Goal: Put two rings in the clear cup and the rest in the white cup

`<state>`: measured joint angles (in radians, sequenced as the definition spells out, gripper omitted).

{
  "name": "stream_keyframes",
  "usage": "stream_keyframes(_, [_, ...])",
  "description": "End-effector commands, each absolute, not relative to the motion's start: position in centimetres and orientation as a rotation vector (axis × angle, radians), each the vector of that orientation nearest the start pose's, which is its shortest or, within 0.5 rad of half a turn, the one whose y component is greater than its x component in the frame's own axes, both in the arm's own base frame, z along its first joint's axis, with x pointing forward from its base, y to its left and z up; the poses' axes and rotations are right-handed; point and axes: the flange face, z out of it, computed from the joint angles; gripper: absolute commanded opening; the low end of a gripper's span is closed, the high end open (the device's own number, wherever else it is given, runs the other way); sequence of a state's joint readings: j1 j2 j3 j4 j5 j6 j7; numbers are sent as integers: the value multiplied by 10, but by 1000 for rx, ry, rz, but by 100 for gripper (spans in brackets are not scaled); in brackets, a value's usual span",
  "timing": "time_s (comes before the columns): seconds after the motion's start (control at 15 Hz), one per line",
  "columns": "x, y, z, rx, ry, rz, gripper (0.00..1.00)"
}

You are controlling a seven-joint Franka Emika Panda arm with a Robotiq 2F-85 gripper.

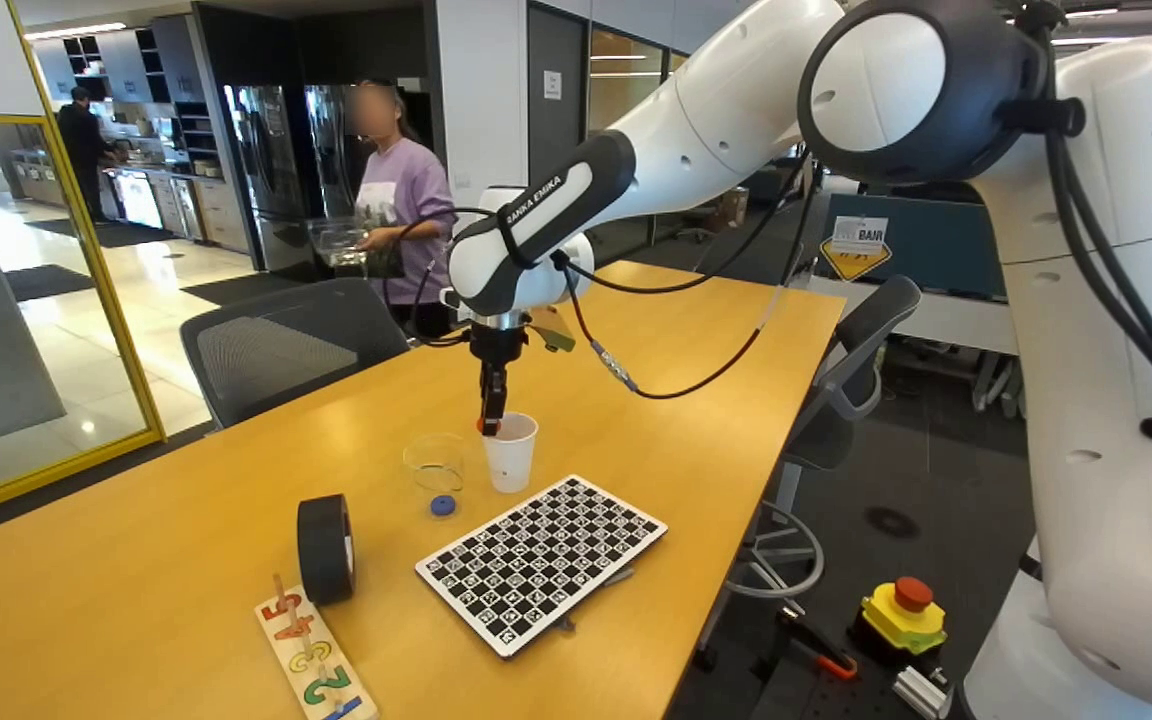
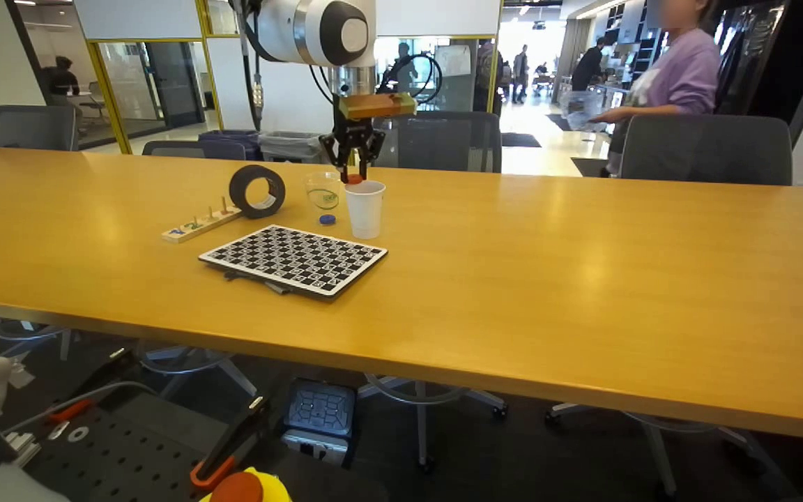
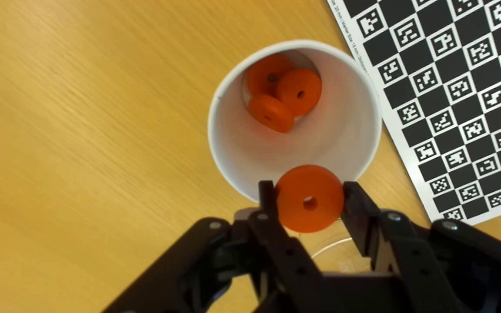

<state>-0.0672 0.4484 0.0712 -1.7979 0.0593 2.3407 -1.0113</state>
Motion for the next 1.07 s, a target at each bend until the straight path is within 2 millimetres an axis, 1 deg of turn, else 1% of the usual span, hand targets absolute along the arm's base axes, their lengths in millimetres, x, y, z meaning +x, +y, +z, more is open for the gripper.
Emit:
stream_keyframes(0.0, [672,-7,319,-2780,-1447,-191,17])
stream_keyframes(0.2, [669,-10,323,-2832,-1452,-171,17])
stream_keyframes(0.4, [667,-13,321,-2876,-1460,-130,17])
stream_keyframes(0.93, [663,-11,317,-2871,-1440,-48,17])
stream_keyframes(1.0, [661,-10,316,-2881,-1416,-27,67])
